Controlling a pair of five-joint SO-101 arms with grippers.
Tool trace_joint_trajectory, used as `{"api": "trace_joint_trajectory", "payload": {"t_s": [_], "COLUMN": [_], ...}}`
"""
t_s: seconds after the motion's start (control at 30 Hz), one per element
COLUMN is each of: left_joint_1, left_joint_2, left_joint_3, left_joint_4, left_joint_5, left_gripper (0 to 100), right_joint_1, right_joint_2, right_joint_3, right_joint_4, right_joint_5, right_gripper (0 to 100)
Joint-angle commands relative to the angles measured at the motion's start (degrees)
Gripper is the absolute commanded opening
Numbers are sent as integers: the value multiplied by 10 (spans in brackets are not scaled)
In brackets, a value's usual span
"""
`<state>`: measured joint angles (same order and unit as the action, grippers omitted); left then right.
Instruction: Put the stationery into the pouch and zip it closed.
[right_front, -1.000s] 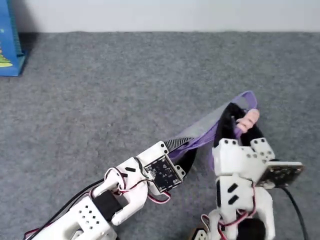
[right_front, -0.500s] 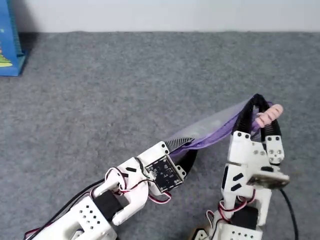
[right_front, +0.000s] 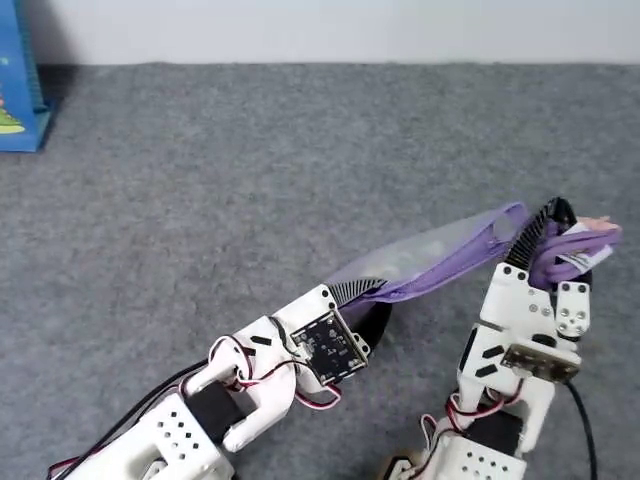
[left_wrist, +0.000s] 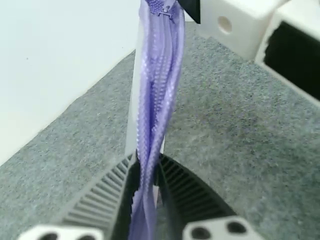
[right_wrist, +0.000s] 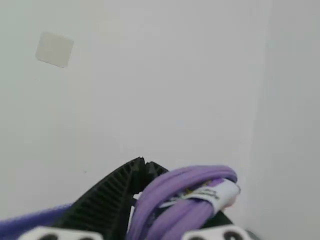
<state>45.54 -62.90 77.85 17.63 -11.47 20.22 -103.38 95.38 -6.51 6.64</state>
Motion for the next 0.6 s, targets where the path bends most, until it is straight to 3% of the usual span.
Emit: {"api": "trace_joint_trajectory", "payload": {"t_s": [0.0, 0.1, 0.27, 0.4, 0.57], "left_joint_1": [-18, -19, -19, -40, -95], "left_joint_2": [1, 1, 1, 1, 1], "left_joint_3": [5, 4, -7, -25, -45], "left_joint_4": [18, 16, 16, 18, 18], "left_joint_5": [-9, -7, -4, 43, 134], "left_gripper": [10, 11, 13, 41, 175], "right_joint_1": [28, 27, 4, -27, -66], "right_joint_2": [-5, -5, -5, -5, 1], "right_joint_3": [7, 5, 0, -88, -244], "right_joint_4": [-7, -7, 13, 167, 385], "right_joint_5": [-5, -6, -6, -44, -99], "right_gripper": [13, 50, 198, 166, 151]}}
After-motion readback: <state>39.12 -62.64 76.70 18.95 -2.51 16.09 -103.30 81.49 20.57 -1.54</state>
